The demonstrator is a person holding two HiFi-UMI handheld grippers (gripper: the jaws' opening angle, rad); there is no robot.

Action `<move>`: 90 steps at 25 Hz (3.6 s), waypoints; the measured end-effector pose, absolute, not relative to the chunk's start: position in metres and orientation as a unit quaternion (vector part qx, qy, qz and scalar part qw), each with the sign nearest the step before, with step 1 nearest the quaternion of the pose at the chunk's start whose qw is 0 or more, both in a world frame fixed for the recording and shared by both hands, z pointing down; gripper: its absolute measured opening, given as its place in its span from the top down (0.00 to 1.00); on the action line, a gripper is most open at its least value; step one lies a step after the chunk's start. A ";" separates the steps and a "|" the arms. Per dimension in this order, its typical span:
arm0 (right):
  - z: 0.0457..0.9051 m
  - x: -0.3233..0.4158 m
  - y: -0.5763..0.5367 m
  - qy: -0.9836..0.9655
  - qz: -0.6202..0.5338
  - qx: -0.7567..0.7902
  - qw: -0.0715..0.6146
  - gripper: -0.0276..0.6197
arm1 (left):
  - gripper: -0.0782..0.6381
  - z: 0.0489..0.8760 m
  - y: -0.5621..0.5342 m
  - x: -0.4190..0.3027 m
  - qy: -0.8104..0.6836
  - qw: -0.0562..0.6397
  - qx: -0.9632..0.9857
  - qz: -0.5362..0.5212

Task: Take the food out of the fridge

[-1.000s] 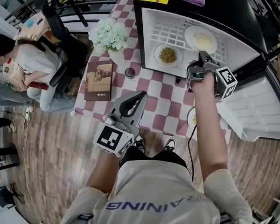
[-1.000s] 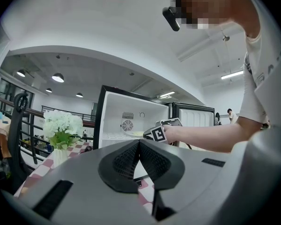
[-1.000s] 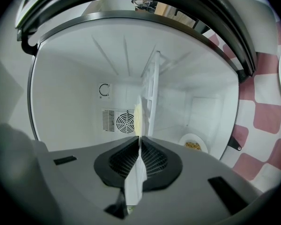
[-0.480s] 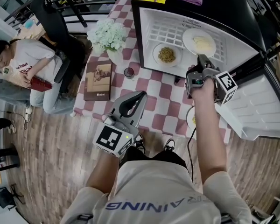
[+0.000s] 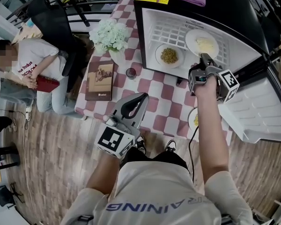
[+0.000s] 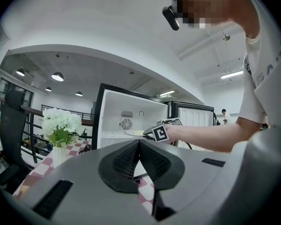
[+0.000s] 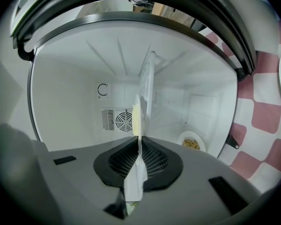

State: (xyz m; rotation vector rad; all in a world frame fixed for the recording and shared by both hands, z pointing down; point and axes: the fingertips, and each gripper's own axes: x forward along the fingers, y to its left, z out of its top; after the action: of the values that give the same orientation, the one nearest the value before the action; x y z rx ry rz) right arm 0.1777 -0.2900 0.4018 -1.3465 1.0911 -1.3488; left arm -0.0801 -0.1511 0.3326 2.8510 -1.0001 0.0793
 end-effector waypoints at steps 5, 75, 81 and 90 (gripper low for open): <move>0.399 0.176 -0.283 0.449 -0.547 -0.536 0.460 0.91 | 0.88 0.335 -0.150 -0.079 -0.332 0.062 0.941 0.026; 0.625 0.077 -0.065 0.586 -0.662 -0.448 0.136 0.62 | 0.88 0.401 -0.085 -0.069 -0.365 0.103 0.921 0.087; 0.633 0.062 -0.053 0.677 -0.578 -0.452 -0.046 0.57 | 0.88 0.401 -0.085 -0.069 -0.364 0.102 0.921 0.089; 0.649 0.057 -0.035 0.722 -0.470 -0.443 -0.249 0.56 | 0.88 0.402 -0.084 -0.073 -0.365 0.104 0.921 0.091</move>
State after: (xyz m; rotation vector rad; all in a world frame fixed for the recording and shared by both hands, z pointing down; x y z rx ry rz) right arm 0.0574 -0.0347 0.6493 -1.6656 2.7167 -1.7690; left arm -0.0728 -0.0843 0.4018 2.7156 -1.0767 0.2671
